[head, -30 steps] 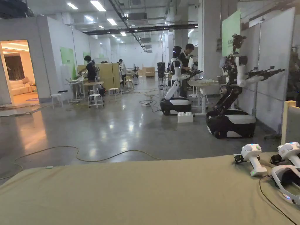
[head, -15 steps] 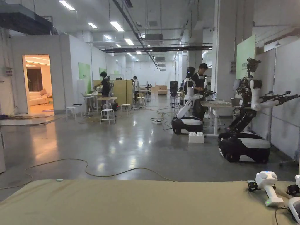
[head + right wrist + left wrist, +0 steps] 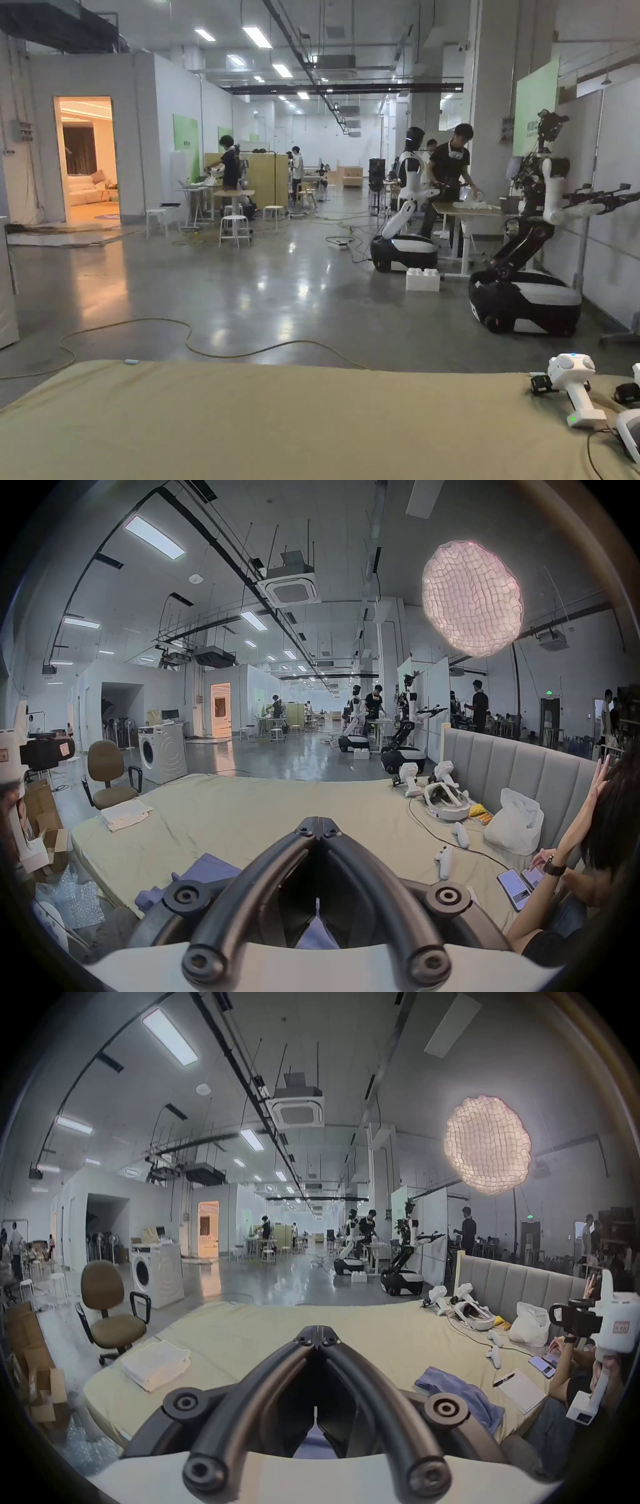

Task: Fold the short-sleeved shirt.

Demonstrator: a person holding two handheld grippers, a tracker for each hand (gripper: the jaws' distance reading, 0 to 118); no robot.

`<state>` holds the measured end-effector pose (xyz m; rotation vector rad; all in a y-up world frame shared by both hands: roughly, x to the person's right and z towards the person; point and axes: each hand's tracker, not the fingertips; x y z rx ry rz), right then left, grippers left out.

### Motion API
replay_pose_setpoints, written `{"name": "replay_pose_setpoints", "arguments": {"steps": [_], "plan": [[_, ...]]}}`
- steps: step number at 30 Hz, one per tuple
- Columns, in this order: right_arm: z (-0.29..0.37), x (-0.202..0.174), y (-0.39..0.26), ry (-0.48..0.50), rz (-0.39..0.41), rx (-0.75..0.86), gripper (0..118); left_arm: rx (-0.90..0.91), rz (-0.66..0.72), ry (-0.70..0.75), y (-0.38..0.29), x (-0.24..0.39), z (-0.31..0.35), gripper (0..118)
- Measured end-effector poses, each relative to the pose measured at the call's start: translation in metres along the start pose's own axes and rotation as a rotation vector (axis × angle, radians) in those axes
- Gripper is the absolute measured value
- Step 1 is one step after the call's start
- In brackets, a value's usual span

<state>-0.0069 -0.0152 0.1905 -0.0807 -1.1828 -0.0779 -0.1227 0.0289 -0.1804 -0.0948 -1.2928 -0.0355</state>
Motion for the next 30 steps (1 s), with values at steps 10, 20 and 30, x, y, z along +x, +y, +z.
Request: {"name": "replay_pose_setpoints", "arguments": {"steps": [10, 20, 30], "plan": [[-0.023, 0.034, -0.049, -0.025, -0.149, -0.197, 0, -0.299, 0.038, -0.131, -0.052, -0.032, -0.131, 18], [-0.033, 0.056, -0.077, -0.093, -0.163, -0.324, 0, -0.779, 0.016, -0.160, -0.207, -0.021, -0.343, 86], [-0.036, 0.081, -0.116, -0.198, -0.142, -0.524, 0, -0.932, 0.049, -0.082, -0.276, -0.011, -0.424, 63]]}}
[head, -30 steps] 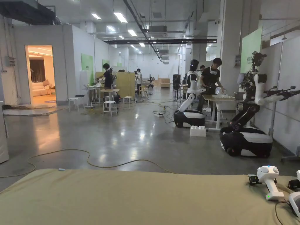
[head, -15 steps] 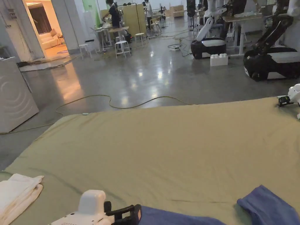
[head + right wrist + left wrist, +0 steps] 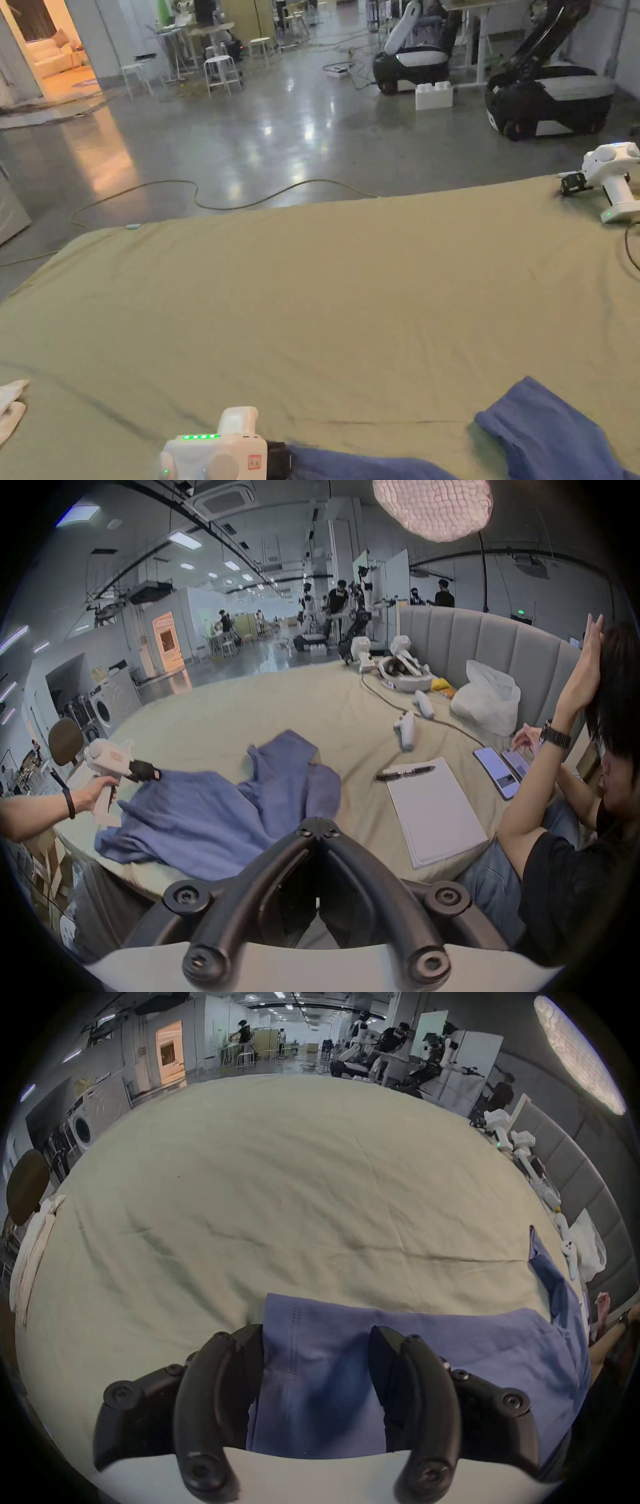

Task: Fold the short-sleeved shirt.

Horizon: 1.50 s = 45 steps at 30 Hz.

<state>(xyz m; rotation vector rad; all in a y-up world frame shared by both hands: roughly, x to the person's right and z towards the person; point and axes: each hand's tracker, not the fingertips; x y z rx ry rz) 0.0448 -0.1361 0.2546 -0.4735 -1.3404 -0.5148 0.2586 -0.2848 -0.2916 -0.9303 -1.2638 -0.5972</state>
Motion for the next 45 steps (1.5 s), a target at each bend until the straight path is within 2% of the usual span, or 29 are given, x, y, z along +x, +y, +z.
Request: {"name": "replay_pose_setpoints", "arguments": {"steps": [1, 2, 3, 4, 5, 6, 10, 11, 12, 13, 14, 16, 19, 21, 23, 25, 26, 27, 29, 31, 33, 36, 42, 45], "plan": [[-0.004, 0.000, -0.002, -0.003, 0.004, -0.014, 0, 0.008, -0.041, 0.017, -0.002, 0.003, 0.004, 57], [-0.006, -0.003, -0.002, -0.001, 0.003, -0.027, 0, 0.001, -0.074, 0.036, -0.001, 0.008, 0.004, 57], [-0.010, -0.003, -0.003, 0.002, -0.001, -0.035, 0, -0.005, -0.100, 0.039, 0.000, 0.012, 0.004, 51], [-0.014, -0.003, -0.002, 0.009, -0.008, -0.044, 0, 0.000, -0.119, 0.034, 0.001, 0.015, 0.005, 39], [-0.019, -0.004, 0.001, 0.021, -0.013, -0.053, 0, 0.004, -0.109, 0.021, -0.001, 0.019, 0.008, 20], [-0.023, -0.006, 0.005, 0.029, -0.011, -0.055, 0, -0.008, -0.100, 0.003, -0.001, 0.023, 0.006, 7], [-0.060, -0.012, 0.037, 0.054, 0.060, -0.041, 1, -0.046, -0.128, 0.058, -0.007, 0.035, -0.009, 7], [-0.077, -0.011, 0.048, 0.065, 0.068, -0.048, 11, -0.049, -0.126, 0.060, -0.007, 0.034, -0.009, 7], [-0.098, -0.010, 0.060, 0.096, 0.073, -0.101, 46, -0.054, -0.115, 0.059, -0.006, 0.033, -0.009, 7], [-0.120, -0.004, 0.067, 0.112, 0.067, -0.140, 73, -0.054, -0.111, 0.057, -0.007, 0.031, -0.007, 7], [-0.146, 0.005, 0.074, 0.143, 0.058, -0.184, 83, -0.056, -0.112, 0.060, -0.007, 0.030, -0.008, 7], [-0.192, 0.012, 0.084, 0.158, 0.035, -0.253, 81, -0.061, -0.118, 0.059, -0.006, 0.030, -0.009, 7], [-0.256, 0.026, 0.080, 0.076, 0.038, -0.338, 81, -0.062, -0.127, 0.066, -0.005, 0.028, -0.006, 7], [-0.285, 0.030, 0.071, 0.050, 0.041, -0.426, 74, -0.064, -0.133, 0.062, -0.004, 0.028, -0.005, 7], [-0.300, 0.029, 0.058, 0.057, 0.045, -0.487, 60, -0.064, -0.143, 0.062, -0.005, 0.027, -0.005, 7], [-0.294, 0.020, 0.049, 0.067, 0.072, -0.467, 32, -0.061, -0.149, 0.062, -0.005, 0.027, -0.006, 7], [-0.287, 0.013, 0.047, 0.059, 0.102, -0.432, 22, -0.059, -0.151, 0.062, -0.005, 0.027, -0.006, 7], [-0.285, 0.010, 0.047, 0.057, 0.094, -0.432, 11, -0.060, -0.149, 0.061, -0.005, 0.027, -0.006, 7], [-0.281, 0.009, 0.049, 0.074, 0.071, -0.423, 9, -0.067, -0.130, 0.059, -0.003, 0.025, -0.003, 7], [-0.271, 0.011, 0.054, 0.072, 0.065, -0.407, 9, -0.075, -0.048, 0.025, 0.003, 0.018, 0.006, 6], [-0.247, 0.016, 0.065, 0.116, 0.039, -0.345, 8, 0.007, 0.038, -0.042, 0.006, 0.007, 0.032, 6], [-0.203, 0.019, 0.086, 0.176, 0.003, -0.250, 8, 0.137, 0.106, -0.149, 0.002, -0.008, 0.096, 6], [-0.115, 0.017, 0.145, 0.242, -0.023, -0.004, 8, 0.480, 0.100, -0.200, 0.000, -0.024, 0.279, 6], [-0.079, 0.012, 0.177, 0.230, -0.004, 0.122, 8, 0.617, 0.114, -0.227, 0.003, -0.037, 0.362, 6]]}}
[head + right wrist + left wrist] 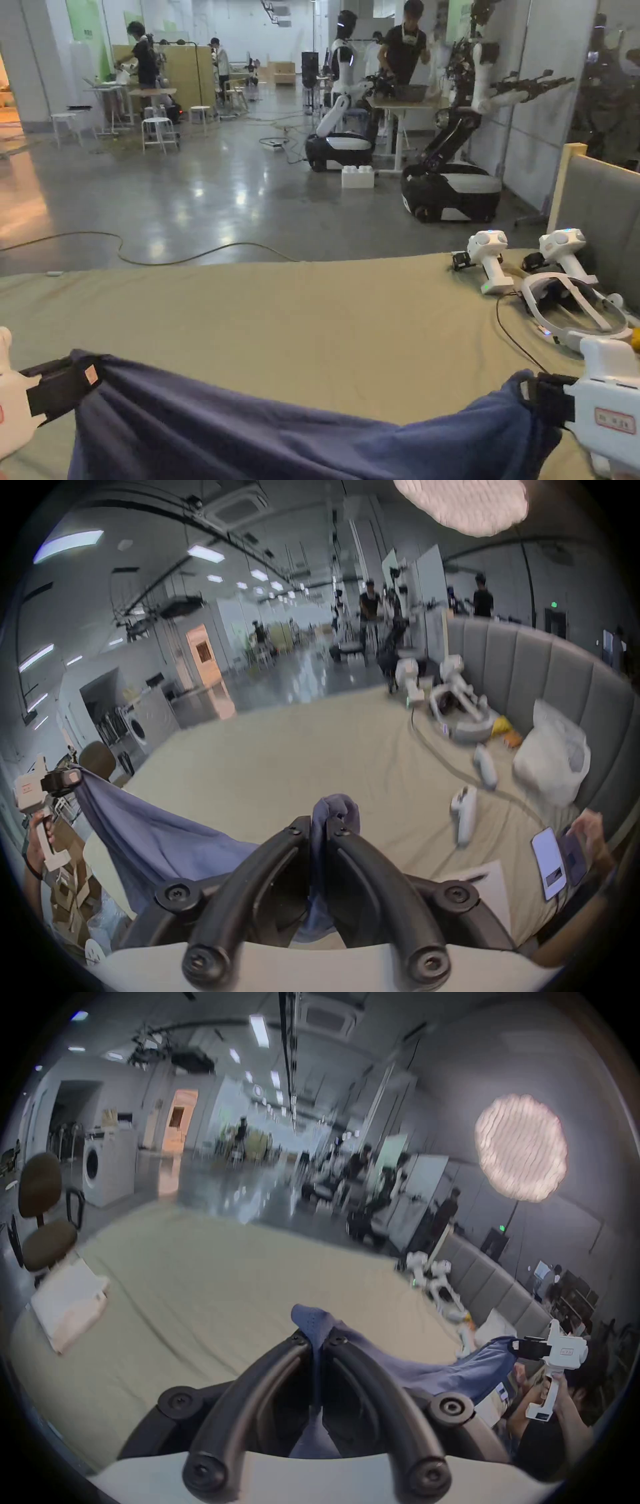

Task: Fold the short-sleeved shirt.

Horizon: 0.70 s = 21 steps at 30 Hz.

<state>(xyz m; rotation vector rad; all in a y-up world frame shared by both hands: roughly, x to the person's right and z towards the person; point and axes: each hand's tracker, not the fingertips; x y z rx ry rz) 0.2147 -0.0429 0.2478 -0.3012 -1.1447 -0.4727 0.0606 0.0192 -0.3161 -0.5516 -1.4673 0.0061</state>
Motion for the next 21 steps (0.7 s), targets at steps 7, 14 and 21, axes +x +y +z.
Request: {"name": "replay_pose_setpoints", "arguments": {"steps": [7, 14, 21], "plan": [[0.049, -0.041, 0.103, 0.002, 0.025, 0.207, 8, 0.233, -0.075, 0.074, 0.086, 0.018, 0.095, 6], [0.069, -0.074, 0.174, -0.035, 0.088, 0.306, 8, 0.340, -0.088, 0.110, 0.135, 0.026, 0.118, 6], [0.068, -0.089, 0.195, -0.058, 0.112, 0.341, 8, 0.361, -0.139, 0.145, 0.157, 0.029, 0.103, 6]]}}
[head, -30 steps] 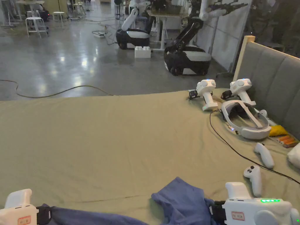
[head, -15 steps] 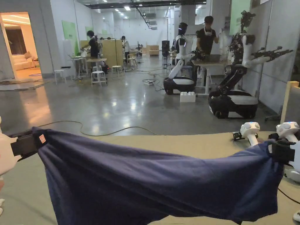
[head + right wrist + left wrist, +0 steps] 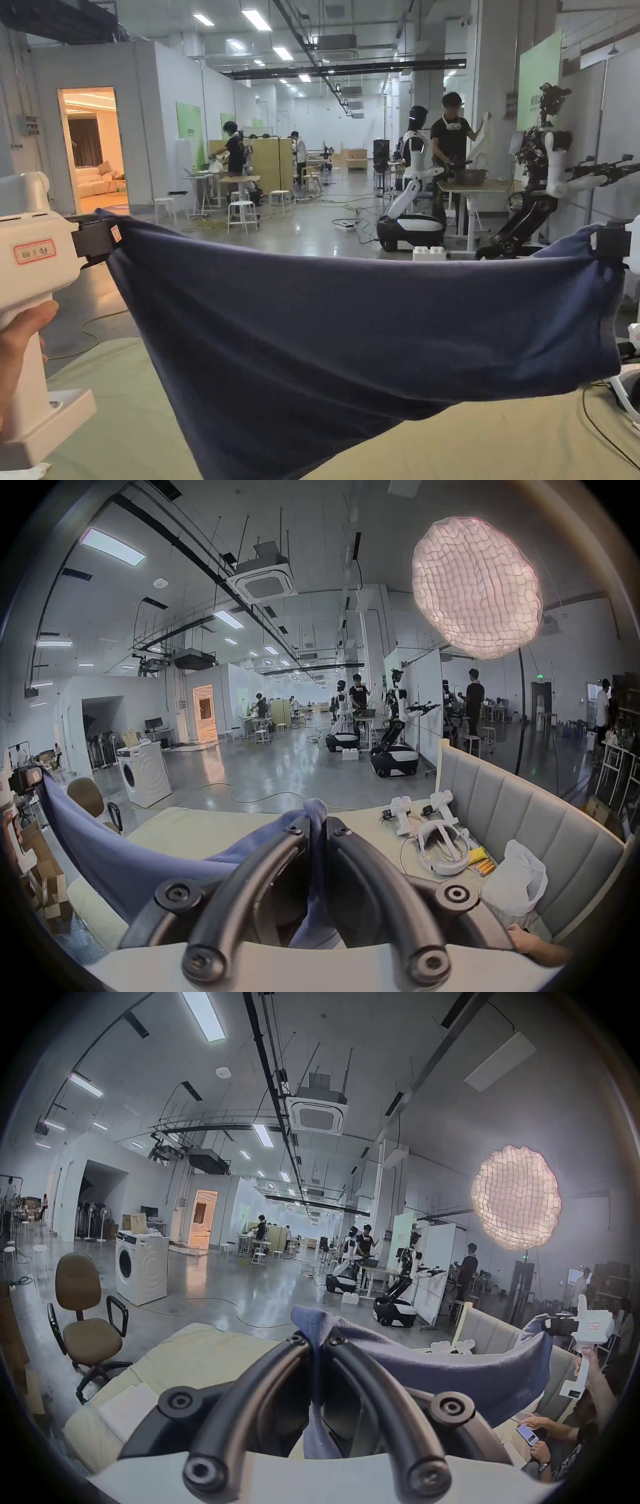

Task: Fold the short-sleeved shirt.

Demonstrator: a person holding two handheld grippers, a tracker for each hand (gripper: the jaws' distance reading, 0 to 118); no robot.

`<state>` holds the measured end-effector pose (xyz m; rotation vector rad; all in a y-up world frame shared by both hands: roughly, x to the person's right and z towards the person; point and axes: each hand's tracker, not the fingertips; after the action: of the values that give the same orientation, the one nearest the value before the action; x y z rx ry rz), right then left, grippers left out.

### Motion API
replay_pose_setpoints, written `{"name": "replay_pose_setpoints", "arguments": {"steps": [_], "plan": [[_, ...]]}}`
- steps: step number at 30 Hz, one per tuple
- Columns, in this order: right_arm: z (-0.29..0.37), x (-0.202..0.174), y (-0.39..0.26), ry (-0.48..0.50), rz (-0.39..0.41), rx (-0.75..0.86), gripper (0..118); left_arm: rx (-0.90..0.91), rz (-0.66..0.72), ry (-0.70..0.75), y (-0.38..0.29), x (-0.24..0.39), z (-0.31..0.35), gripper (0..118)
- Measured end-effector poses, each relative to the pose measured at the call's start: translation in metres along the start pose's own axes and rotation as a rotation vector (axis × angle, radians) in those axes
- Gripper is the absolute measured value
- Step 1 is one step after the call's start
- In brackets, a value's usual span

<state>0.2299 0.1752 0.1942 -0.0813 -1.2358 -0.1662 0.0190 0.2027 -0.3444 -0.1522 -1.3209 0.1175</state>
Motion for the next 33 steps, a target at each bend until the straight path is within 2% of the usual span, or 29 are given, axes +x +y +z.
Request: {"name": "replay_pose_setpoints", "arguments": {"steps": [6, 7, 9, 12, 15, 19, 25, 28, 33], "plan": [[-0.031, -0.004, 0.000, -0.026, 0.028, -0.013, 8, -0.013, -0.005, 0.017, -0.003, -0.002, -0.034, 6], [-0.038, -0.005, 0.001, -0.031, 0.039, -0.018, 8, -0.017, -0.002, 0.021, -0.004, -0.002, -0.040, 6], [-0.053, -0.011, -0.001, -0.101, 0.085, -0.018, 8, -0.024, -0.012, 0.034, -0.006, -0.001, -0.055, 6], [-0.082, -0.017, 0.000, -0.111, 0.128, -0.014, 8, -0.054, -0.013, 0.048, -0.008, 0.000, -0.083, 6], [-0.112, -0.019, 0.001, -0.112, 0.119, -0.021, 8, -0.061, -0.040, 0.086, -0.012, 0.001, -0.113, 6], [-0.147, -0.012, 0.002, -0.095, 0.058, -0.037, 8, -0.065, -0.046, 0.096, -0.018, -0.002, -0.146, 6], [-0.197, -0.005, -0.013, -0.114, 0.066, -0.096, 8, -0.107, -0.061, 0.100, -0.037, 0.000, -0.186, 6], [-0.214, -0.005, -0.039, -0.100, 0.063, -0.134, 8, -0.149, -0.057, 0.104, -0.060, 0.001, -0.204, 6], [-0.241, -0.003, -0.138, -0.080, 0.058, -0.342, 8, -0.334, 0.012, 0.109, -0.165, -0.011, -0.218, 6]]}}
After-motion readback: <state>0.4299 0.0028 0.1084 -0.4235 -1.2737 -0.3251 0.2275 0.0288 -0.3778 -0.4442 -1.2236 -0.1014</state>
